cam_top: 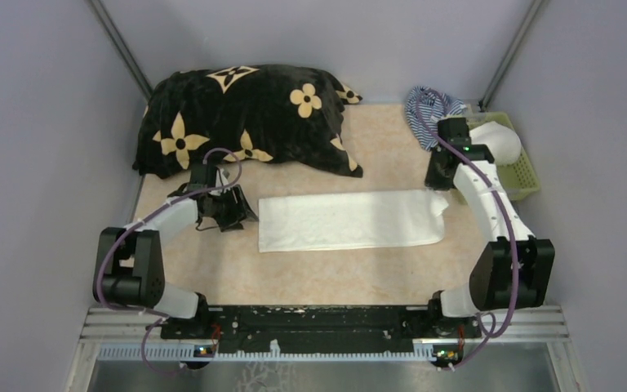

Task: Roll the towels
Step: Fold the towel at the center of the board.

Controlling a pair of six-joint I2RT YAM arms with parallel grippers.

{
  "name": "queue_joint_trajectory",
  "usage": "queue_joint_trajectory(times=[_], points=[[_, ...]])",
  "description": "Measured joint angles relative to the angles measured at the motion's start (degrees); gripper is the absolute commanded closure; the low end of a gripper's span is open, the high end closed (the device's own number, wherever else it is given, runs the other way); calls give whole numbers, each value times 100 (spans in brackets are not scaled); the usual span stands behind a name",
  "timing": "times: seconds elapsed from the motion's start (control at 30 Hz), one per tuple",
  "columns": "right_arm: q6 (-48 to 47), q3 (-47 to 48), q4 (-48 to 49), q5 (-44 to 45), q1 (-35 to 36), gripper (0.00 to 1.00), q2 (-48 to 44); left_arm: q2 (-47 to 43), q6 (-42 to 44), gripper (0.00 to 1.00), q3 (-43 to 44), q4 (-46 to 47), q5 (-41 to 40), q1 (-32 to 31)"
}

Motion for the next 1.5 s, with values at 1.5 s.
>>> queue_joint_trajectory(times=[1.5], points=[[2667,2765,1233,-1797,5053,100,3615,529,-404,72,-393,1075,511,-518]])
